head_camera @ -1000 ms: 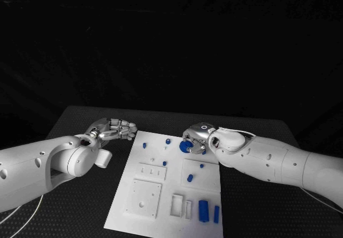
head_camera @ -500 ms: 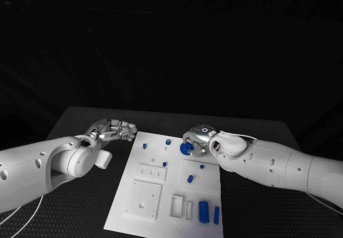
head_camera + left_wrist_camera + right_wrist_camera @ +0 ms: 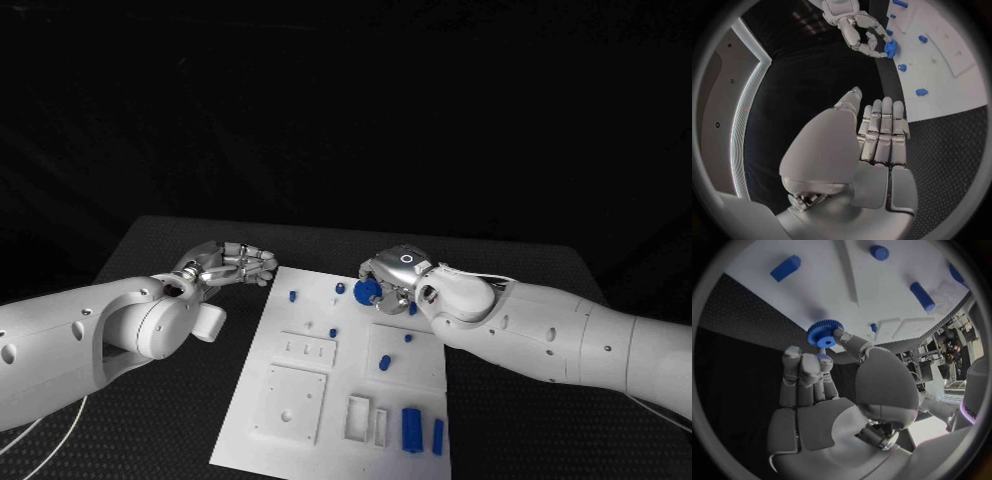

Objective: Assemble the parts on the task board

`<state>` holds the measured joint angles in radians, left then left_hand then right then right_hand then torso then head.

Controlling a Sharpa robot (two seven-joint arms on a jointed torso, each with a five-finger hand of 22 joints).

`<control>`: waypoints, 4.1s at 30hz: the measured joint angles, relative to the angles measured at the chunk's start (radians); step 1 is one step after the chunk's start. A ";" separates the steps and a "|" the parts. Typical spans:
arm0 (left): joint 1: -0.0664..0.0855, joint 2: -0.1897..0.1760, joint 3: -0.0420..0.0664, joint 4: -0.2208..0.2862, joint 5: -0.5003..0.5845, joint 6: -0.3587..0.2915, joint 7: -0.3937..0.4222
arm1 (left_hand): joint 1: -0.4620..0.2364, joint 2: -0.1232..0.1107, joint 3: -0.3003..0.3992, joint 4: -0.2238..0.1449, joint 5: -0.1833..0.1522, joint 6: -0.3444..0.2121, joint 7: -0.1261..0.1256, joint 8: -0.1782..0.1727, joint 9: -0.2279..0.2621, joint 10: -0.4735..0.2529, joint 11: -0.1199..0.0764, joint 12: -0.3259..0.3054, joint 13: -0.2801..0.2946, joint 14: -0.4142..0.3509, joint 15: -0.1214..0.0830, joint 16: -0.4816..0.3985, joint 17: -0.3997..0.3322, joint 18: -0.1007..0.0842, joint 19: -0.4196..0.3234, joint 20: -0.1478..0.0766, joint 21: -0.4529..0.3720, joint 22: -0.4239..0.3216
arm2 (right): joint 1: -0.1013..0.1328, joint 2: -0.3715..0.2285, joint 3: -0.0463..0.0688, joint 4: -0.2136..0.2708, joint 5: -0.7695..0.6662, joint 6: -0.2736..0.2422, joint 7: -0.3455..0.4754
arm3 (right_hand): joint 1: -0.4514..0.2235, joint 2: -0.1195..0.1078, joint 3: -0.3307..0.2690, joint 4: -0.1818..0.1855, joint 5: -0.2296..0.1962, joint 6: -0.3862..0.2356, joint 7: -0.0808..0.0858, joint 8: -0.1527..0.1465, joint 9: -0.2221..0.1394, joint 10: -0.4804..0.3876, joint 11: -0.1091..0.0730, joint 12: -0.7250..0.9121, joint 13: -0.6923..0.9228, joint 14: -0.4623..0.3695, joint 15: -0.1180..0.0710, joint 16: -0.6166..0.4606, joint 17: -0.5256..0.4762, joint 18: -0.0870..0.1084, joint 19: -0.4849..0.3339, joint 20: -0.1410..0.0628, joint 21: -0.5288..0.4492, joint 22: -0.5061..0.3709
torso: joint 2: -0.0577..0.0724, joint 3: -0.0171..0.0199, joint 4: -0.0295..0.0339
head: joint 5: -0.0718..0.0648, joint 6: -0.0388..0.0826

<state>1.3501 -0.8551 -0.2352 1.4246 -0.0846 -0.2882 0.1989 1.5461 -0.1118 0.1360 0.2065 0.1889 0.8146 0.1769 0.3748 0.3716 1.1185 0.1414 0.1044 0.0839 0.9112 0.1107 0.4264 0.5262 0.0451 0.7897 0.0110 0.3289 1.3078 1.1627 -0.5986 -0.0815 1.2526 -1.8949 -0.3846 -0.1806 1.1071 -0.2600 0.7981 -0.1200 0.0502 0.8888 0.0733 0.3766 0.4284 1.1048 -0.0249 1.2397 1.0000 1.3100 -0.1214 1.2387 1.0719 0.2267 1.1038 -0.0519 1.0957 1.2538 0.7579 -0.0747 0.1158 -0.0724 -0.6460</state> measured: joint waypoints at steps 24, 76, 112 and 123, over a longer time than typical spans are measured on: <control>0.000 0.005 0.000 -0.001 -0.001 0.000 0.000 | 0.004 0.004 0.003 0.003 0.000 0.000 0.000 0.000 0.000 0.000 0.000 0.000 0.000 0.000 0.000 0.000 0.001 0.000 0.000 0.000 0.000 0.000 | -0.007 0.120 -0.004 -0.028 -0.030 -0.020 -0.036 | -0.002 -0.006 0.011 0.011 0.000 0.004 -0.004 -0.003 0.002 0.005 -0.002 -0.001 0.000 0.000 0.000 0.000 0.000 0.000 0.004 -0.003 0.000 -0.002 | 0.000 -0.0001 0.0031 | 0.002 0.000; 0.000 0.021 0.000 -0.006 -0.002 -0.001 -0.001 | 0.008 0.000 -0.002 0.007 0.000 0.000 0.000 0.000 0.000 0.000 0.000 0.000 0.000 0.000 0.000 0.000 0.003 0.000 0.000 0.000 0.000 0.000 | -0.013 0.192 -0.039 -0.123 -0.005 -0.030 -0.012 | -0.003 -0.008 0.003 0.004 0.000 0.005 -0.005 -0.014 -0.001 0.007 0.007 -0.009 0.002 0.002 0.002 0.000 -0.001 0.000 0.004 0.000 0.000 -0.005 | 0.001 0.0012 -0.0017 | 0.021 -0.002; 0.000 0.020 0.000 -0.006 -0.003 -0.001 -0.003 | 0.008 0.000 -0.007 0.013 0.000 0.000 0.000 0.000 -0.001 0.000 0.000 0.000 0.000 0.000 0.000 -0.004 0.005 0.000 0.000 0.000 0.000 0.000 | -0.015 0.186 -0.040 -0.152 0.052 0.032 -0.008 | 0.009 0.015 0.028 -0.109 0.318 -0.034 0.034 -0.095 -0.033 -0.017 0.045 -0.013 0.012 -0.004 0.032 -0.010 0.005 -0.001 -0.015 0.011 -0.001 -0.008 | 0.001 0.0012 -0.0017 | 0.021 -0.004; 0.000 0.016 0.000 -0.005 -0.003 -0.001 -0.003 | 0.008 0.000 -0.007 0.013 0.000 0.000 0.000 0.000 0.000 0.000 0.000 0.000 0.000 0.000 0.000 -0.004 0.005 0.000 0.000 0.000 0.000 0.000 | -0.015 0.162 -0.040 -0.132 0.073 0.039 0.000 | -0.007 0.018 0.014 -0.109 0.330 -0.034 0.034 -0.095 -0.029 -0.017 0.045 -0.013 0.013 -0.004 0.032 -0.010 0.006 -0.001 -0.015 0.011 -0.001 -0.008 | 0.000 0.0014 -0.0024 | 0.019 -0.003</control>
<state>1.3505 -0.8389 -0.2349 1.4196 -0.0873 -0.2892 0.1958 1.5539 -0.1118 0.1289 0.2190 0.1889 0.8146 0.1768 0.3748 0.3711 1.1185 0.1414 0.1044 0.0839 0.9112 0.1106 0.4226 0.5309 0.0450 0.7896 0.0109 0.3289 1.3074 1.1480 -0.4366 -0.1210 1.1202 -1.8219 -0.3458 -0.1805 1.1002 -0.2419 0.8125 -0.2292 0.3798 0.8550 0.1072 0.2815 0.3998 1.0881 0.0200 1.2270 1.0128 1.3060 -0.0891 1.2291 1.0776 0.2254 1.0891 -0.0412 1.0951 1.2454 0.7584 -0.0732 0.1134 -0.0533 -0.6487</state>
